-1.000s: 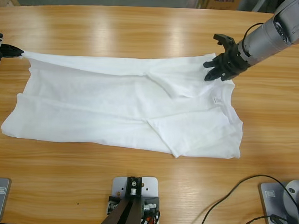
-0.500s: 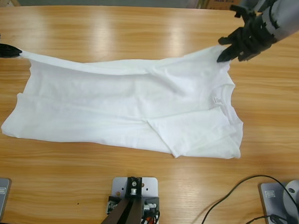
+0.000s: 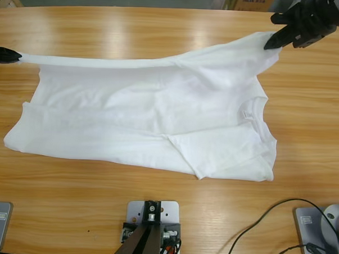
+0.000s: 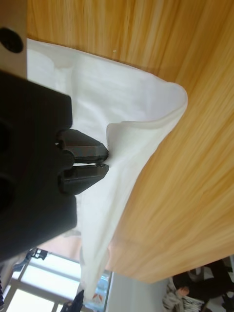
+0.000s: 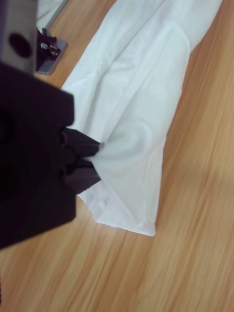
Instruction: Fold clothes
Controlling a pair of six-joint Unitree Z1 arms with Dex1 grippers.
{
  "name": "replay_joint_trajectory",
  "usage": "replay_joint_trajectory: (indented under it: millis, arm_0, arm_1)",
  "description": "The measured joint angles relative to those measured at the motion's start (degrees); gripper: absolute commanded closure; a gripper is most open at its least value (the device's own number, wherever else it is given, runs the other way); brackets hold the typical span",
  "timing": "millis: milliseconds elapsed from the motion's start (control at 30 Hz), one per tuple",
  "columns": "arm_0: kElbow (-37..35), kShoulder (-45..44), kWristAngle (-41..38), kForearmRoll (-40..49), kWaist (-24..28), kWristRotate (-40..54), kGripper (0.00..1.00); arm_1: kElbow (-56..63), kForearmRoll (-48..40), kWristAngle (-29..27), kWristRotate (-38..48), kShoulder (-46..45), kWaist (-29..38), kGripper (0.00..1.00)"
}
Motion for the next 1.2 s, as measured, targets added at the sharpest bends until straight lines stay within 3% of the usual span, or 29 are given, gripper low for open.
replay_joint_trajectory:
  millis: [1200]
  arm_0:
    - [3.3, -1.8, 0.0, 1.4, 0.7, 1.7, 1.000]
  arm_1:
    - [13.0, 0.2, 0.1, -0.6, -0.3, 1.8, 1.000]
